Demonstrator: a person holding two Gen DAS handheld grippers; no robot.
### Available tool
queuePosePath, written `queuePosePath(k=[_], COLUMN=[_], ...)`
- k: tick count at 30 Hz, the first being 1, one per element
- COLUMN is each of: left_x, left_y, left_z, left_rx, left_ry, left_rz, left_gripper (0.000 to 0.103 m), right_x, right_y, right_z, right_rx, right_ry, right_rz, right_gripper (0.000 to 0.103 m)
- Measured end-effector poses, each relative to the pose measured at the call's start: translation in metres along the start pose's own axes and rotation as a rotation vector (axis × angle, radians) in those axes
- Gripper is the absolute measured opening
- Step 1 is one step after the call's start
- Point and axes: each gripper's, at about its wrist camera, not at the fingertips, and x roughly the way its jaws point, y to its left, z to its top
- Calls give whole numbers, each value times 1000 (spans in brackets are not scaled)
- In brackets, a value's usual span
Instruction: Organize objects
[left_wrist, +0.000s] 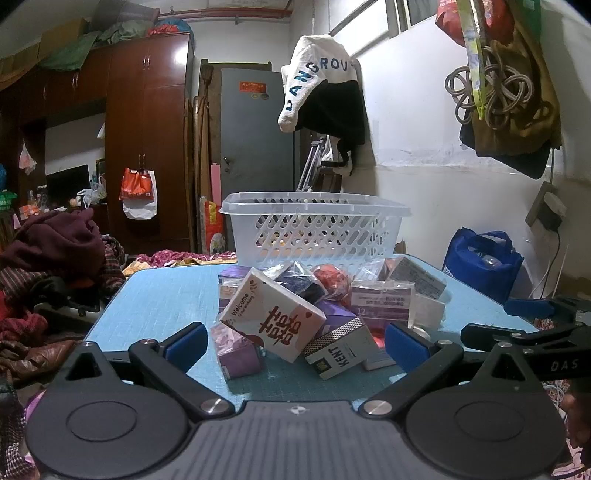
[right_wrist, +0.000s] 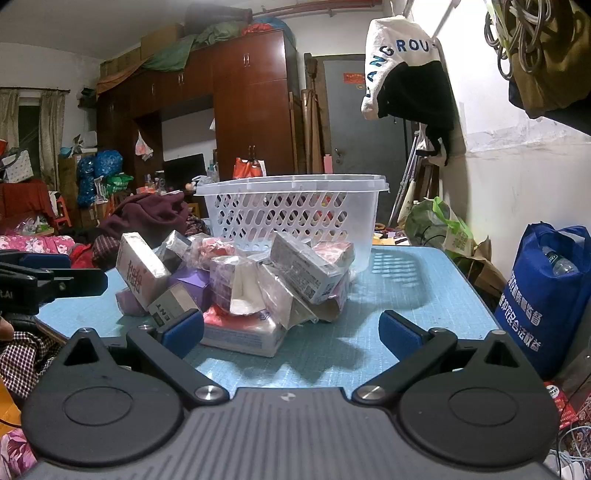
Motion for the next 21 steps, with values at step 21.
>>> queuePosePath(k=[21], left_x=[-2], left_y=[1], left_z=[0], left_rx=[-3], left_ry=[0], left_rz=[-5], left_gripper=[103], right_x=[8], right_y=[-4], right_z=[-2], right_rx=[0], right_ry=[-3], right_rz=[1], right_gripper=[103])
